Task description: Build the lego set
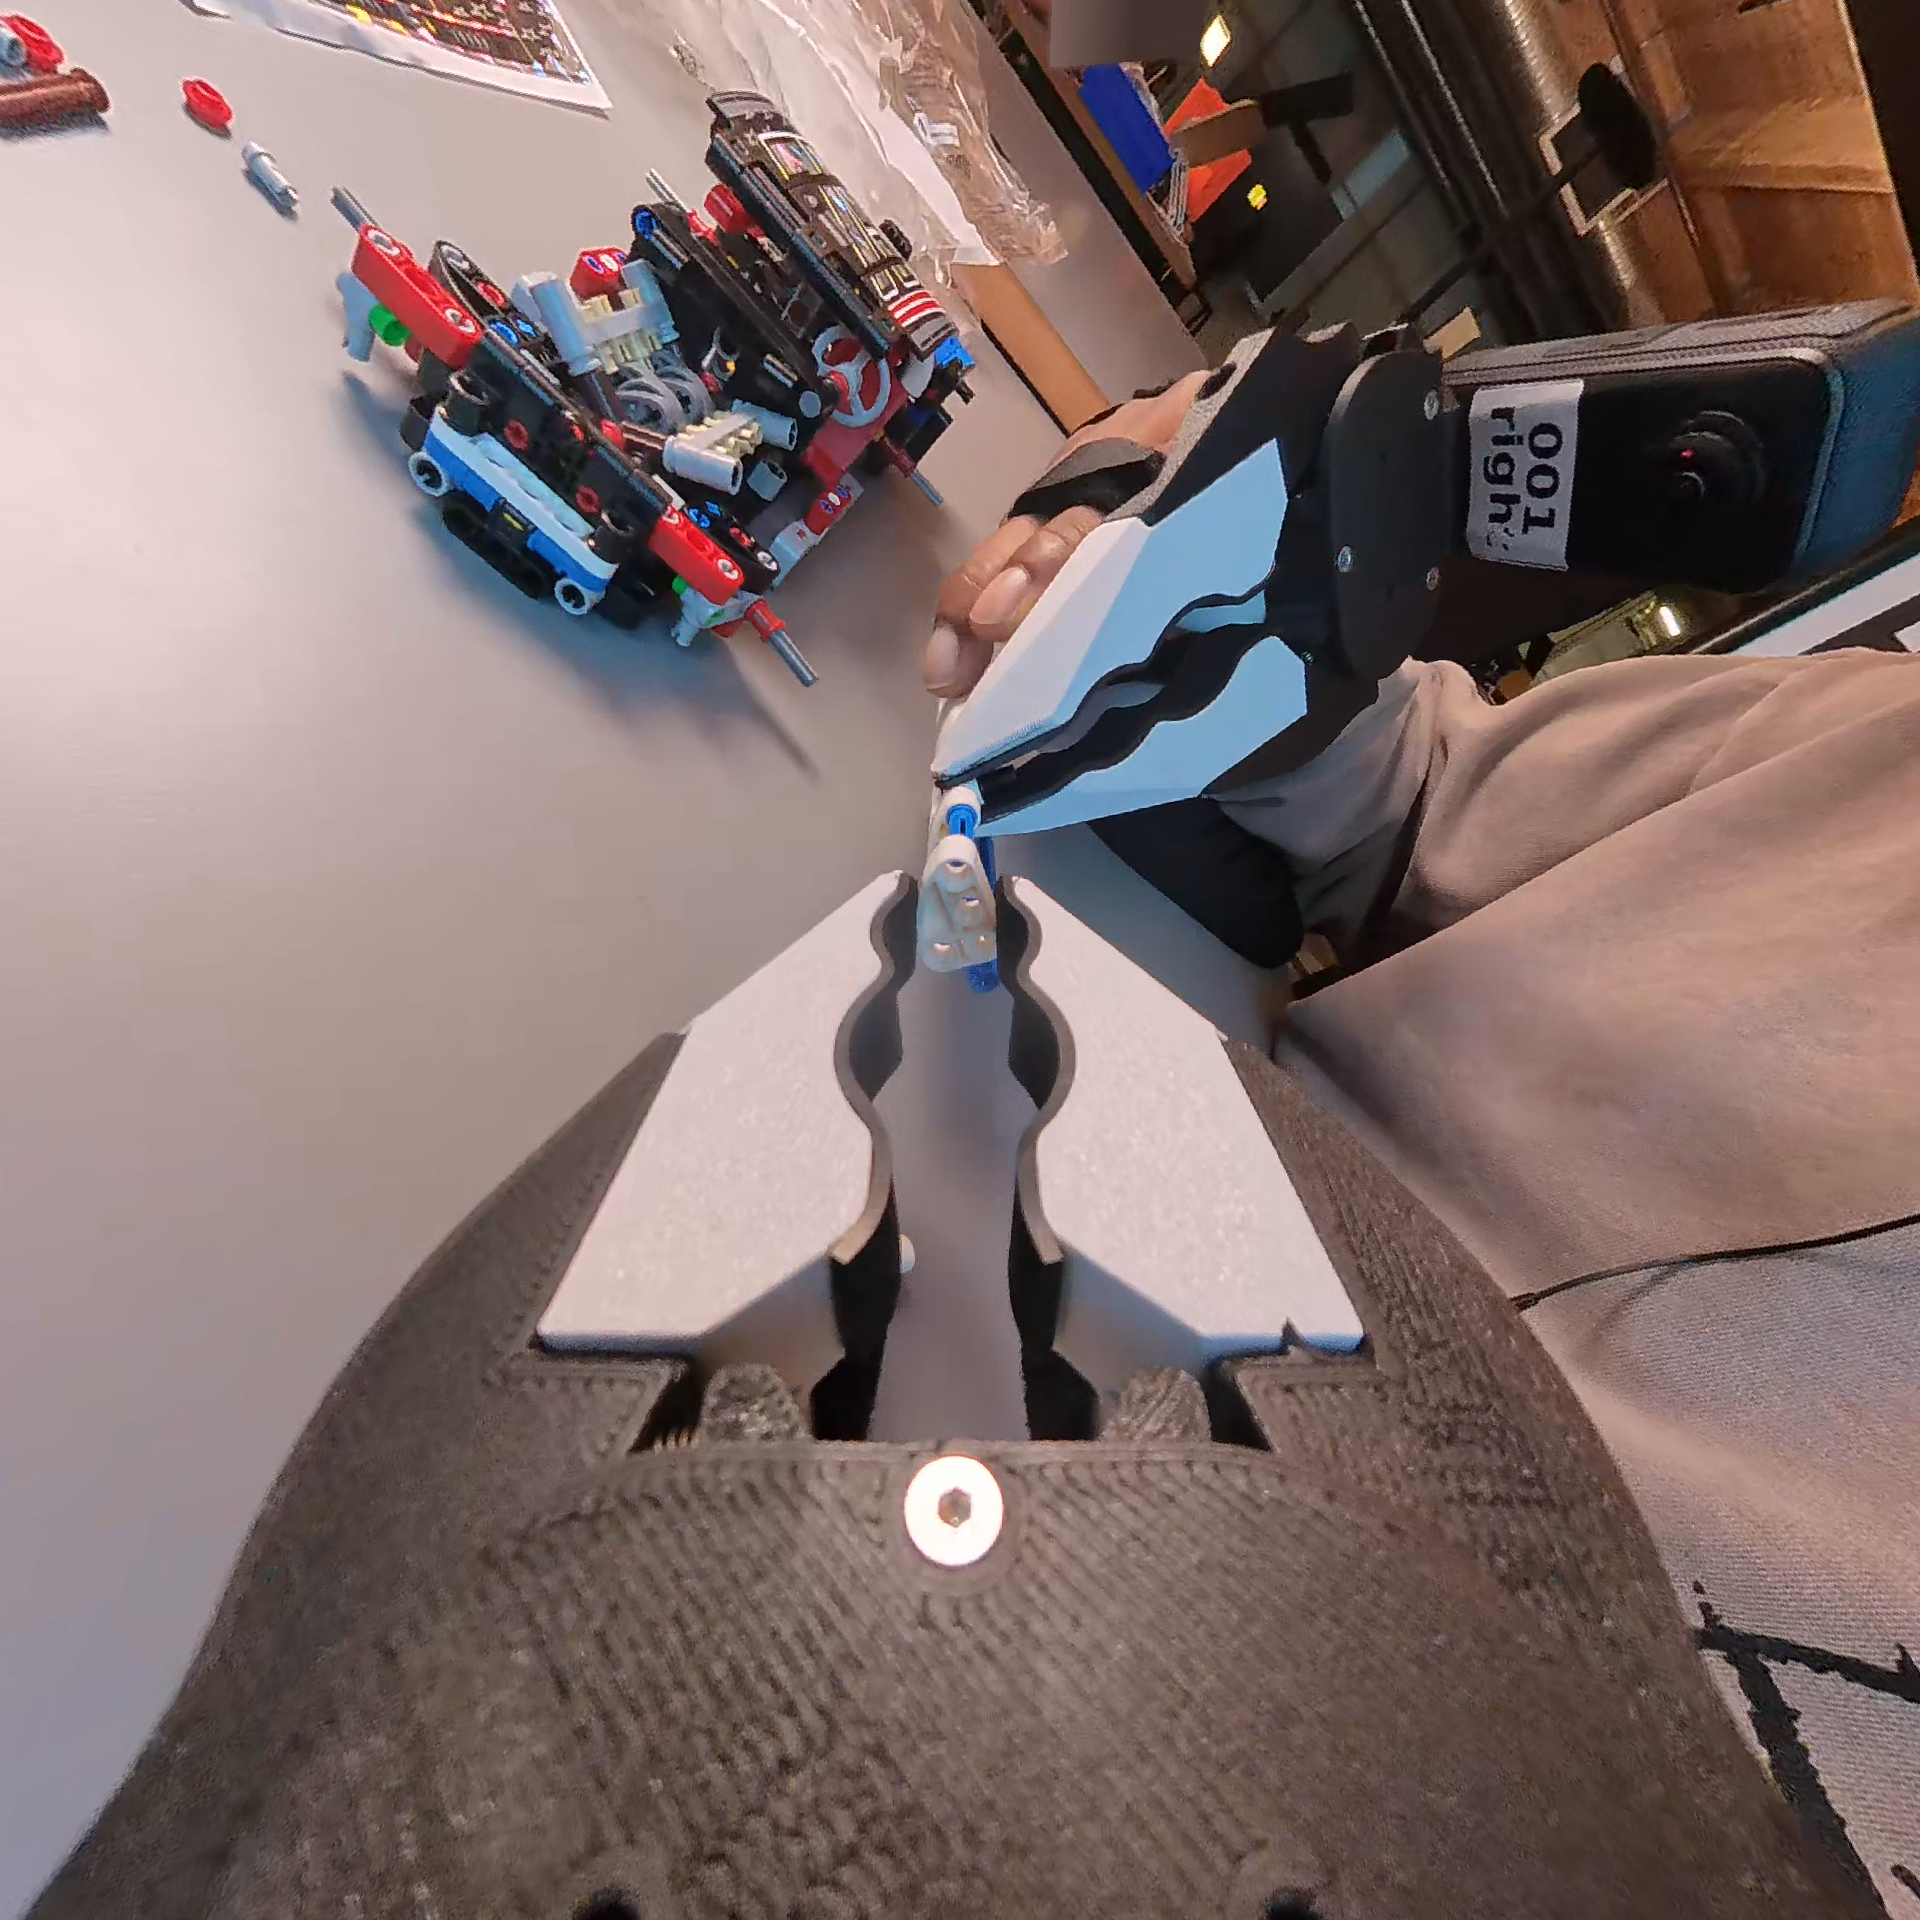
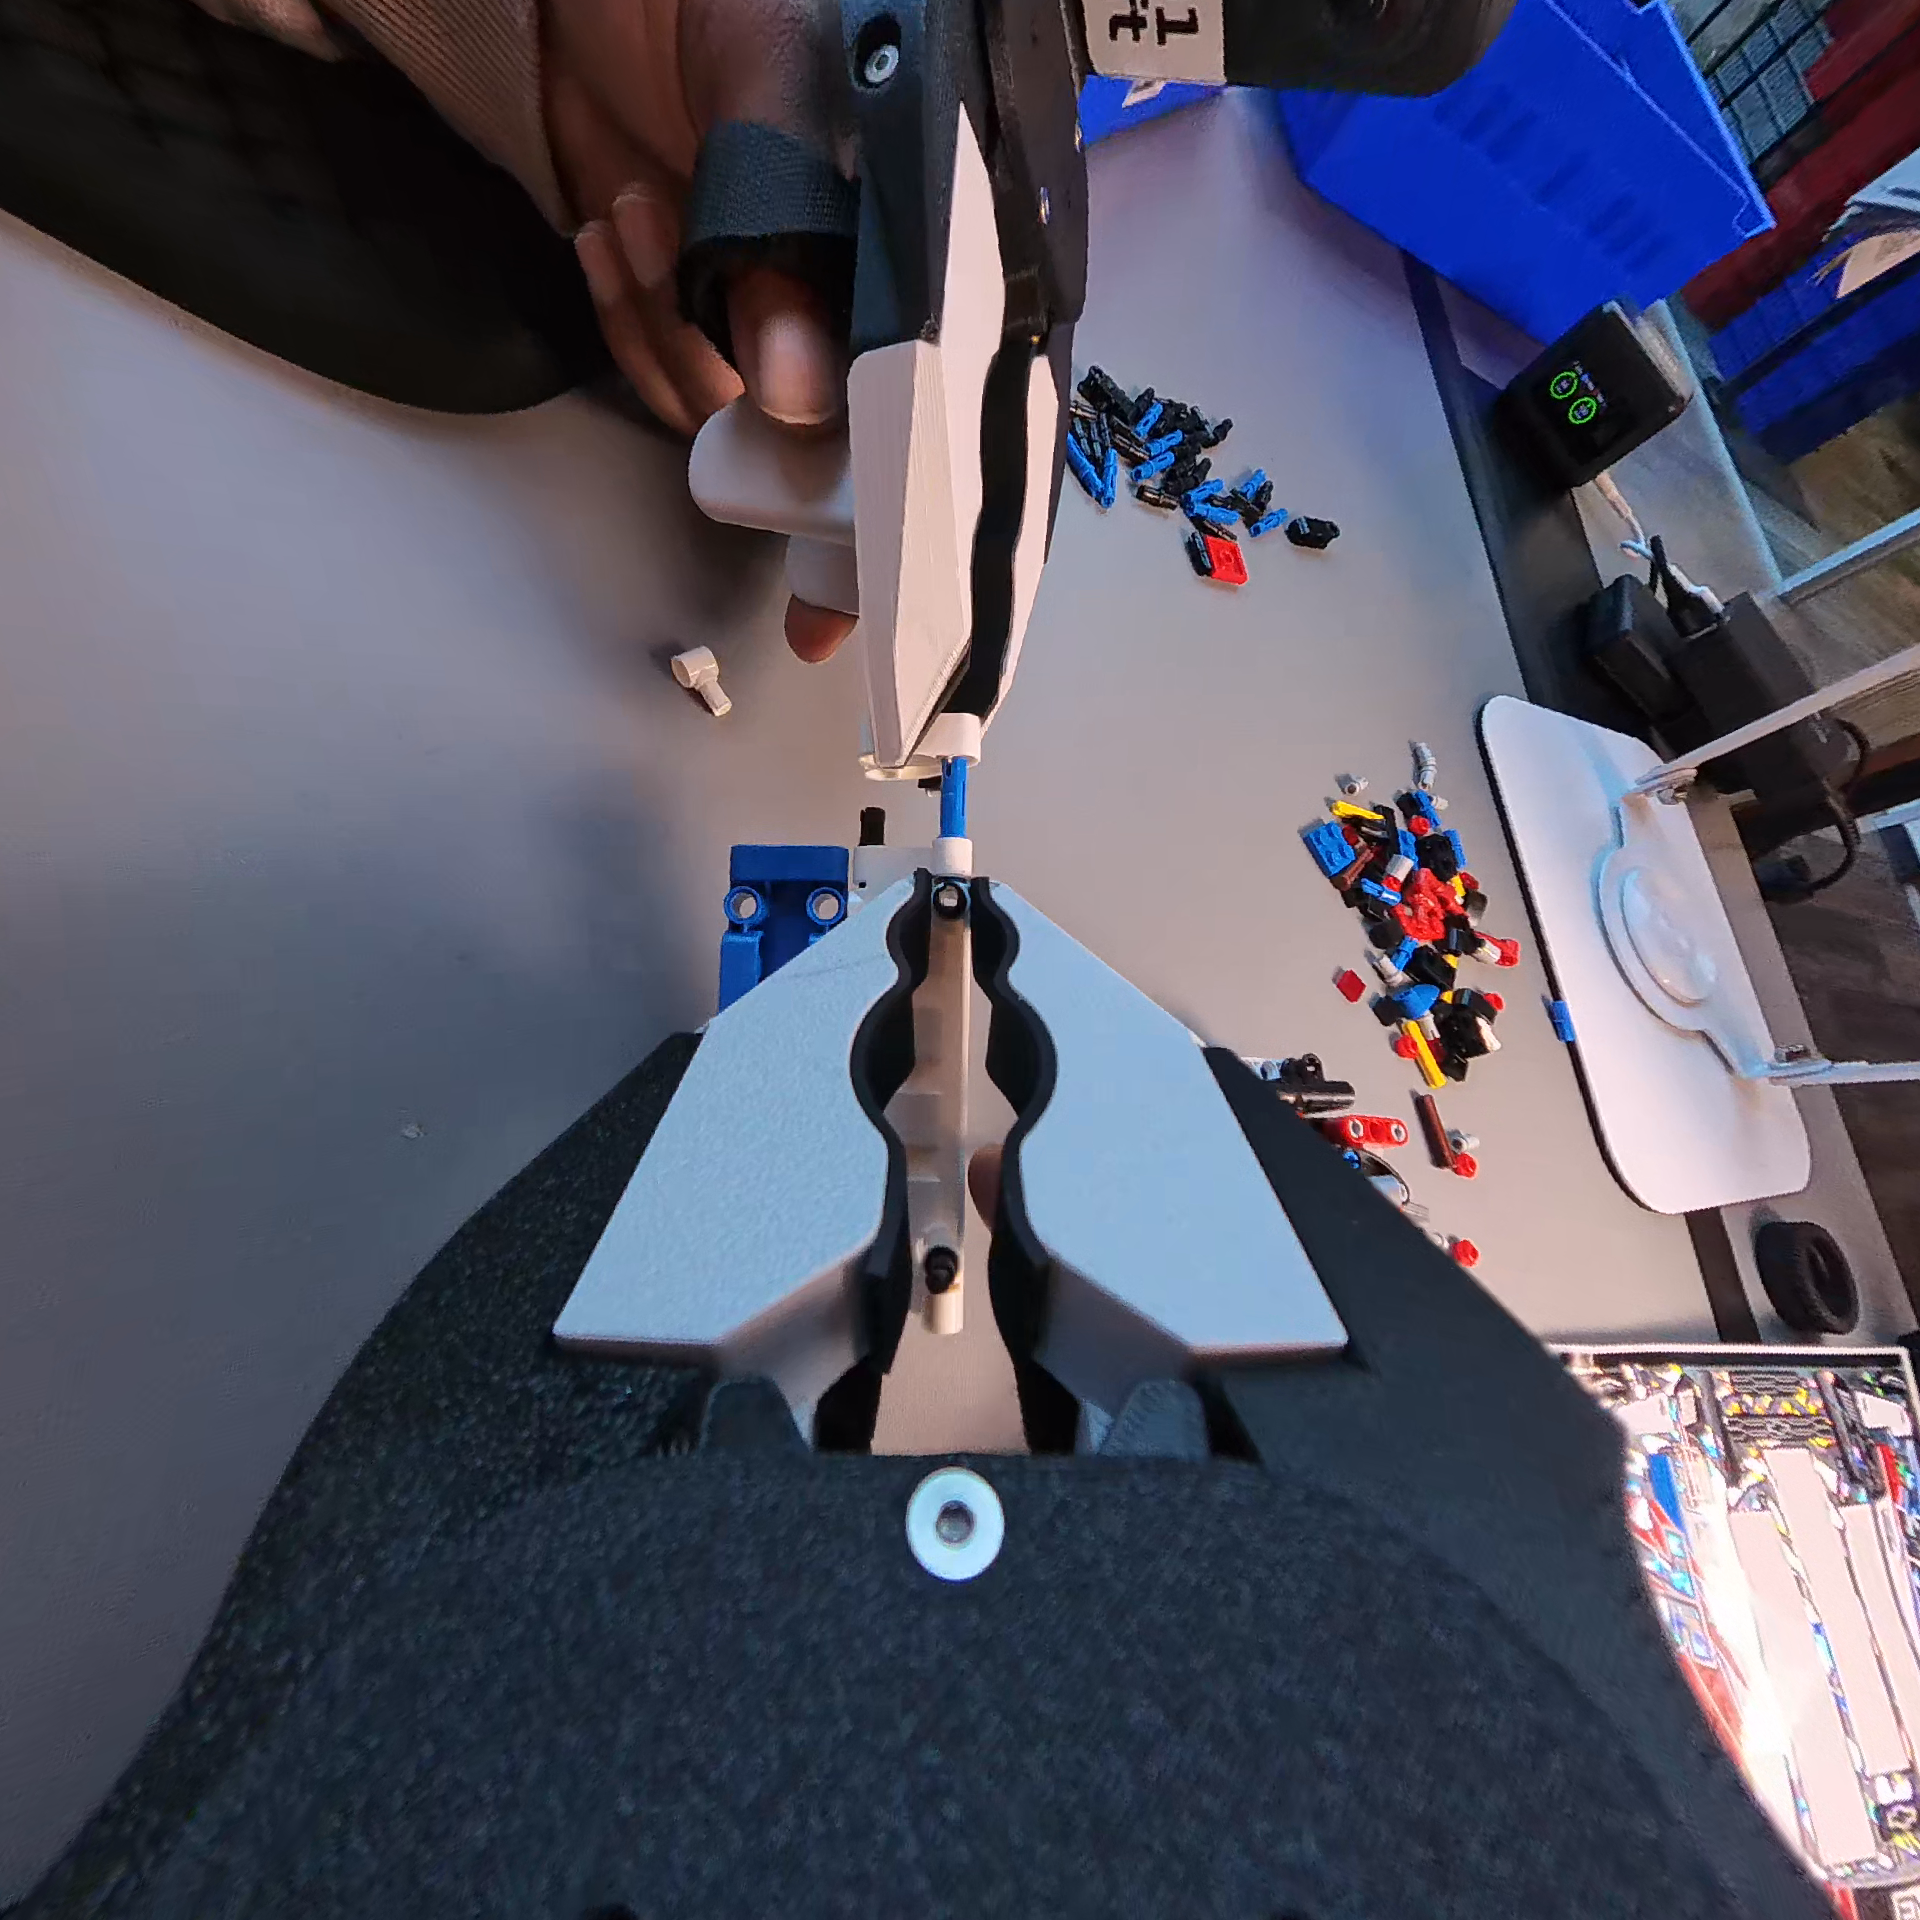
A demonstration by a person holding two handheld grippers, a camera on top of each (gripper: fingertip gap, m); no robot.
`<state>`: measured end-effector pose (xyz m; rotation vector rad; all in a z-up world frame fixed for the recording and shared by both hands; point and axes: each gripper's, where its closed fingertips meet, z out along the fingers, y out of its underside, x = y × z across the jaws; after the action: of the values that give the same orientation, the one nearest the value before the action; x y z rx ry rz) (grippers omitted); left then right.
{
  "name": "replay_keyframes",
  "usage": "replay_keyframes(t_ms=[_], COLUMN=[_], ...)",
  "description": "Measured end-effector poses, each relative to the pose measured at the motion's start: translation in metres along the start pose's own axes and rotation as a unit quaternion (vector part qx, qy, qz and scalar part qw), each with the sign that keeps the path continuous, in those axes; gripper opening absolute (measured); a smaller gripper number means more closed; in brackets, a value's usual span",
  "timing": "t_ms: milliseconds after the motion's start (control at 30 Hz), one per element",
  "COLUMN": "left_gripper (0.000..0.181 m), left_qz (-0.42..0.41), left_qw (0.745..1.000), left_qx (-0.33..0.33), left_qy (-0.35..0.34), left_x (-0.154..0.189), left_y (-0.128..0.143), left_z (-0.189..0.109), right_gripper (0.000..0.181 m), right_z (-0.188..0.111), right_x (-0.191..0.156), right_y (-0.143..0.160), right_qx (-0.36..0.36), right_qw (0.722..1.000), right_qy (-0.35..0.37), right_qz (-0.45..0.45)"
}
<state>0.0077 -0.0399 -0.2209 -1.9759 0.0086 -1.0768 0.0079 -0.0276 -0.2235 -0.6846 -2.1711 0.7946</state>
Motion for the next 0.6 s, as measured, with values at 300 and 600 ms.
replay_keyframes(t_ms=[300,600], left_gripper=[0.012,0.012], left_qz=[0.03,0.191], left_qw=[0.999,0.954], left_qx=[-0.036,-0.191], left_qy=[-0.011,-0.131], left_x=[0.003,-0.01], left_y=[0.009,0.037], left_z=[0.004,0.007], right_gripper=[0.004,0.005], right_z=[0.001,0.009], right_x=[-0.009,-0.028], right_y=[-0.002,0.004], right_qx=[-0.007,-0.06], right_qw=[1.0,0.989], right_qy=[-0.017,-0.028], right_qz=[-0.012,-0.133])
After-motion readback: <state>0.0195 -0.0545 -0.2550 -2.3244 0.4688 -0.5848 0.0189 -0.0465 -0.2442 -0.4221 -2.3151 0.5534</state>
